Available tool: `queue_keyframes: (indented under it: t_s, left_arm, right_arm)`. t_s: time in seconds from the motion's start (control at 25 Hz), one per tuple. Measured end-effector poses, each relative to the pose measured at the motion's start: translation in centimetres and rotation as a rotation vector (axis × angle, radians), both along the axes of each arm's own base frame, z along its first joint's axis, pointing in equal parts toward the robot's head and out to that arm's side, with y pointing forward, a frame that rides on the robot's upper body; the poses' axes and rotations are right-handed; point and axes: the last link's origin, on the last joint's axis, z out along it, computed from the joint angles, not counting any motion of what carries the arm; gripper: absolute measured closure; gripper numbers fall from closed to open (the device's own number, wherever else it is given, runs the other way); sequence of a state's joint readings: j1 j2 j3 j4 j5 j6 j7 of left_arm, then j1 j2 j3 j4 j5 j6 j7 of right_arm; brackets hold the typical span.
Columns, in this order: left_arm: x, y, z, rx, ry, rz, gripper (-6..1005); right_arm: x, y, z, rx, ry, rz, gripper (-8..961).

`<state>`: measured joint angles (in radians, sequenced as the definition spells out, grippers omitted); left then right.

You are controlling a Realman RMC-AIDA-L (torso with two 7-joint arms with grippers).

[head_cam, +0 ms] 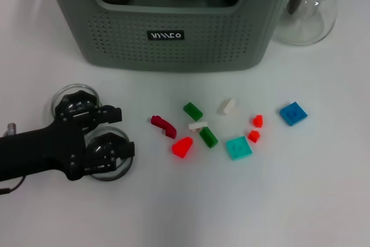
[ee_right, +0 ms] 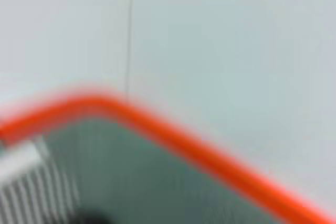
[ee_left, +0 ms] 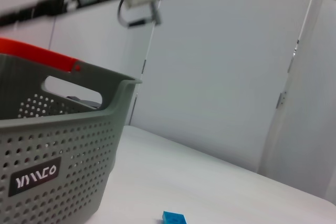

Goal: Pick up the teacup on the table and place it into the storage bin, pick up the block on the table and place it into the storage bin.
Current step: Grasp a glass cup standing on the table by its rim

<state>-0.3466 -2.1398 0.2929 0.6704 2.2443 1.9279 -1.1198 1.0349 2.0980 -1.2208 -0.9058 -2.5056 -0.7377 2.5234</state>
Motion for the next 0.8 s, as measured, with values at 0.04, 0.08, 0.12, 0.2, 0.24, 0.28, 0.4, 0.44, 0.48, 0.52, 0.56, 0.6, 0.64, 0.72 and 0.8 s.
queue_keyframes:
  t_s: [0.04, 0.08, 0.12, 0.2, 0.24, 0.28, 0.4, 0.44, 0.48, 0.52, 0.56, 0.6, 0.64, 0.72, 0.8]
  left_arm:
    - [0.0, 0.0, 0.0, -0.001, 0.0, 0.0, 236]
    - [0.0, 0.0, 0.0, 0.0, 0.0, 0.001, 236]
    - [0.0, 0.0, 0.0, 0.0, 0.0, 0.002, 236]
    - [0.0, 0.0, 0.0, 0.0, 0.0, 0.0, 236]
    - [0.0, 0.1, 0.0, 0.001, 0.0, -0.001, 236]
    - [0.0, 0.1, 0.1, 0.002, 0.001, -0.003, 236]
    - [0.1, 0.2, 0.2, 0.006, 0.003, -0.006, 236]
    - [0.0, 0.3, 0.3, 0.011, 0.003, -0.007, 236]
    - [0.1, 0.4, 0.3, 0.013, 0.003, -0.009, 236]
    - [0.1, 0.5, 0.4, 0.015, 0.004, -0.009, 236]
    - [0.1, 0.6, 0.5, 0.015, 0.005, -0.011, 237]
    - [0.1, 0.6, 0.5, 0.015, 0.005, -0.013, 237]
    - [0.2, 0.7, 0.5, 0.015, 0.005, -0.014, 237]
    - [0.3, 0.7, 0.7, 0.011, 0.004, -0.02, 237]
    - [0.5, 1.1, 1.3, -0.002, 0.013, -0.016, 237]
  right_arm:
    - [-0.5, -0.7, 1.2, -0.001, 0.077, 0.036, 515]
    - [-0.7, -1.5, 2.3, -0.008, 0.144, 0.071, 490]
    - [-0.7, -2.7, 3.6, -0.019, 0.222, 0.114, 466]
    - [-0.4, -5.5, 5.8, -0.061, 0.343, 0.239, 417]
    - [0.1, -6.9, 6.5, -0.093, 0.386, 0.293, 414]
    - [1.1, -8.6, 7.3, -0.126, 0.417, 0.357, 411]
    - [4.8, -13.2, 8.5, -0.202, 0.435, 0.546, 401]
    - [6.9, -14.9, 8.5, -0.215, 0.418, 0.598, 398]
    - [8.5, -15.9, 8.3, -0.221, 0.399, 0.617, 395]
    - [10.8, -17.1, 7.8, -0.228, 0.375, 0.628, 392]
    - [12.8, -18.0, 7.1, -0.241, 0.362, 0.617, 388]
    - [14.2, -18.5, 6.6, -0.248, 0.358, 0.592, 385]
    - [15.8, -19.3, 5.9, -0.263, 0.357, 0.565, 382]
    - [18.7, -20.4, 5.1, -0.291, 0.39, 0.481, 376]
    - [20.7, -21.3, 4.9, -0.307, 0.414, 0.422, 369]
